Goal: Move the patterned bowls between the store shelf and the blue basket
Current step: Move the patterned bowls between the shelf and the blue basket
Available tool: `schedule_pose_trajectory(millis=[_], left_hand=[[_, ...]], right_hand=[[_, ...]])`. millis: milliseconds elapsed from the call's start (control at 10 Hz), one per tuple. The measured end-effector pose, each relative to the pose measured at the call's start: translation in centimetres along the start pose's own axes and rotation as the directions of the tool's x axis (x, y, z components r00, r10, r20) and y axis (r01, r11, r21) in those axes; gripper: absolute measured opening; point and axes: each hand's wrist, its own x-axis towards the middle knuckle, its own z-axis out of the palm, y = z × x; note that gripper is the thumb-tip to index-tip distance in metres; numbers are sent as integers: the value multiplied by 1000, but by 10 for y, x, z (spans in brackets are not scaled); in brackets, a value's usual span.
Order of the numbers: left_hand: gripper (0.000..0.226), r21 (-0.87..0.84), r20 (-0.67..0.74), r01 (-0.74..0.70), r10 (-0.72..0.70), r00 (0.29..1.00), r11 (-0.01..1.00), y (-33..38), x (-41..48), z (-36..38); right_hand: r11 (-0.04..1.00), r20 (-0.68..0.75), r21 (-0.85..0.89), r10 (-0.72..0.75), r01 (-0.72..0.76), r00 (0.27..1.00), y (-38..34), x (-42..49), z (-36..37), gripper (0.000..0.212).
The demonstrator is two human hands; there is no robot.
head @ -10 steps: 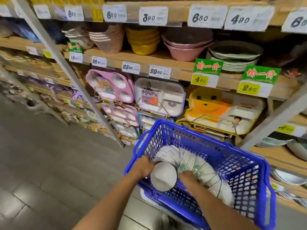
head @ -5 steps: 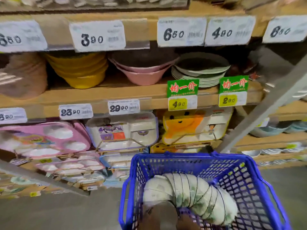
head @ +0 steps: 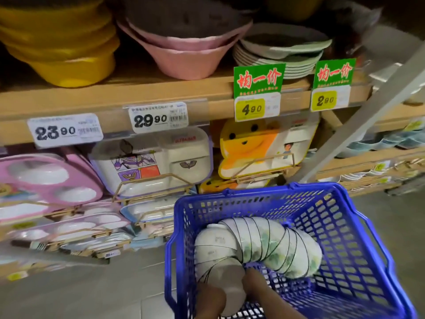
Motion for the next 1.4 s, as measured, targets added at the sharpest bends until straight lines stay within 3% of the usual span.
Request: schedule_pose_trajectory(millis=[100,300,400,500,600,700,900,1100,1200,1400], left_hand=[[64,-96,-16,-50,48,999,994,6,-7,-6],[69,-251,-44,-102,94,995,963,11,-42,-21],[64,-249,-2,-115,119,993,961,16,-62,-26],[56,-255,-1,-213,220,975,943,20,-82,-32],[51,-227,33,-229,243,970,947,27,-98,-43],[46,-242,53,-240,260,964,940,40,-110,-52],[54,-321,20,-408,437,899,854,75,-135,-77],[47,-630,-6,-490,627,779,603,132,-181,-106],[55,-704,-27,-465,634,773,537,162,-215,-109],[40,-740,-153,-539,679,718,403,208,-284,-85]], right_hand=[[1000,-12,24,-12,12,1000,3,-11,-2,35],[993,106,115,-28,15,994,6,-45,-30,40],[993,212,120,-25,-1,977,6,-65,-56,23],[977,305,211,-43,-23,951,14,-84,-80,20],[964,336,267,-80,-14,938,20,-101,-100,30],[958,298,286,-93,4,950,26,-118,-120,13],[845,82,532,-125,63,989,35,-159,-161,24],[672,-148,715,-126,195,981,49,-216,-213,16],[628,-241,736,-105,252,965,58,-251,-234,20],[562,-453,711,-95,423,887,102,-320,-257,32]])
